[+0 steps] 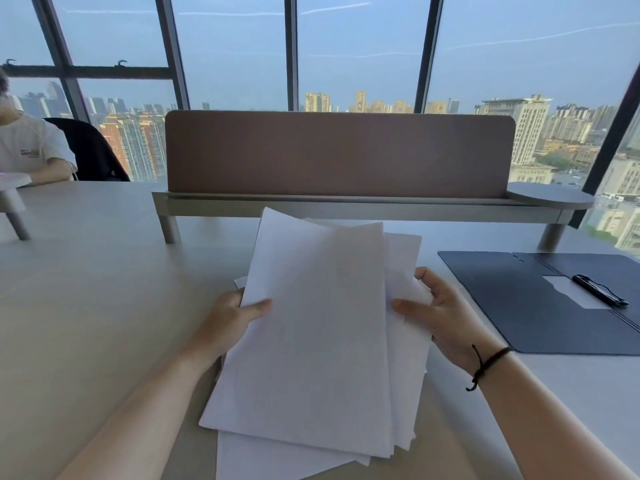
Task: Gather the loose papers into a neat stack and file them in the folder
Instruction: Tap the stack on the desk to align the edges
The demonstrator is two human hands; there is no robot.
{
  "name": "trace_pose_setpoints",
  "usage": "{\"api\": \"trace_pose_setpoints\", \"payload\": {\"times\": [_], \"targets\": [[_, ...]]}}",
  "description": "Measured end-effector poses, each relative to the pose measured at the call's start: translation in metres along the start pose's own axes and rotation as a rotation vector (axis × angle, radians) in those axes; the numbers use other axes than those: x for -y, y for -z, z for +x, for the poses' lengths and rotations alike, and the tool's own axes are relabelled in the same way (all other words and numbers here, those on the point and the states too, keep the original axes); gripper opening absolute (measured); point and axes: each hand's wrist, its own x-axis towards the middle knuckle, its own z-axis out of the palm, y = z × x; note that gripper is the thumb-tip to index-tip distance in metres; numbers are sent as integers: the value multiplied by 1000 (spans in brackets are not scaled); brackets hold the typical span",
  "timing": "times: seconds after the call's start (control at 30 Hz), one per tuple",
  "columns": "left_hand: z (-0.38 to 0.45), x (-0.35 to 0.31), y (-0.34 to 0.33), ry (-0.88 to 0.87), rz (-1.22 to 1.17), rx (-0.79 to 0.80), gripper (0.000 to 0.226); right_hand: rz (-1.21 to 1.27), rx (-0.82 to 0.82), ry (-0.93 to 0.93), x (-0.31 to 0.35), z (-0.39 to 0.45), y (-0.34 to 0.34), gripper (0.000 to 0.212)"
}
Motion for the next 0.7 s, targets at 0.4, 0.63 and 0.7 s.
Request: {"api": "trace_pose_setpoints", "payload": {"times": [0.4,0.63,0.7], "targets": [[-7,-2,-6,28,-122,56,16,30,70,-5,-5,-2,-18,29],[8,9,9,-27,-226,-296,11,110,-239,-107,-11,6,-12,13],[12,13,16,-37,-340,-316,35,258,-361,-152,-15,8,-9,14]]}}
